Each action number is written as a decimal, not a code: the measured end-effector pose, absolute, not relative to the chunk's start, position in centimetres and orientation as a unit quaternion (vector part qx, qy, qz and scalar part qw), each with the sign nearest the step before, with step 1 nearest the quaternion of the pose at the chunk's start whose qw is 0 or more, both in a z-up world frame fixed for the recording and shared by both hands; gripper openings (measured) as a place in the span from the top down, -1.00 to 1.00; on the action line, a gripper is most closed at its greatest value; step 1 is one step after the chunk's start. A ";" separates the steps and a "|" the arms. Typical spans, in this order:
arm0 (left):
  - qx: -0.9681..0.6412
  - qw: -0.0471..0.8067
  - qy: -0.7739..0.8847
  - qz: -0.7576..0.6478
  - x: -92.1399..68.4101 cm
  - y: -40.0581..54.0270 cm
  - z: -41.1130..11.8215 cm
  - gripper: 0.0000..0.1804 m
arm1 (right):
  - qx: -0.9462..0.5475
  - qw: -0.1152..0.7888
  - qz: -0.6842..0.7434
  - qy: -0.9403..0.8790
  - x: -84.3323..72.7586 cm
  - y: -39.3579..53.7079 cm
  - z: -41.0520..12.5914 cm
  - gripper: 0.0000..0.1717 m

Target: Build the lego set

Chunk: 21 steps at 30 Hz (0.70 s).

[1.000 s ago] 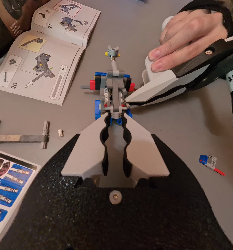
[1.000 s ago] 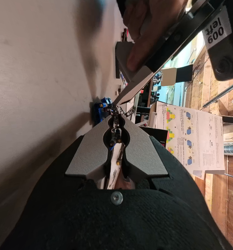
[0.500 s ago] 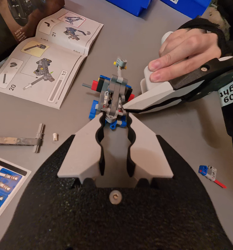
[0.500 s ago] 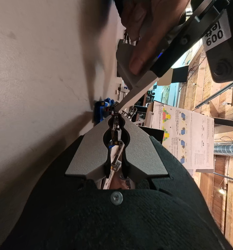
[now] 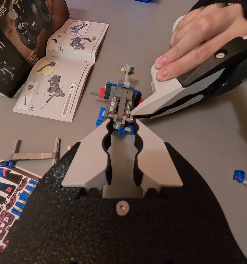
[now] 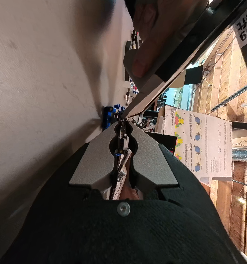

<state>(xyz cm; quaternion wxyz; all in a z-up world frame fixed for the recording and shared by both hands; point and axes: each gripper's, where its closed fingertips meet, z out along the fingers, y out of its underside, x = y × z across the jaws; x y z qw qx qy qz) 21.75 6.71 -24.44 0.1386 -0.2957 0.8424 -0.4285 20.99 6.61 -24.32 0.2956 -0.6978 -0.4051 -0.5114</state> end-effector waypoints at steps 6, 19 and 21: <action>-0.293 0.156 0.845 -0.419 22.1 7.1 -24.5 0.87 | -0.701 0.298 -0.500 -0.412 20.6 6.7 -24.5 0.96; -0.275 0.166 0.848 -0.422 22.2 6.7 -24.6 0.87 | -0.750 0.357 -0.387 -0.401 20.3 5.7 -24.8 0.96; -0.273 0.162 0.850 -0.421 22.2 6.7 -24.6 0.87 | -0.807 0.371 -0.233 -0.396 18.0 4.2 -25.7 0.95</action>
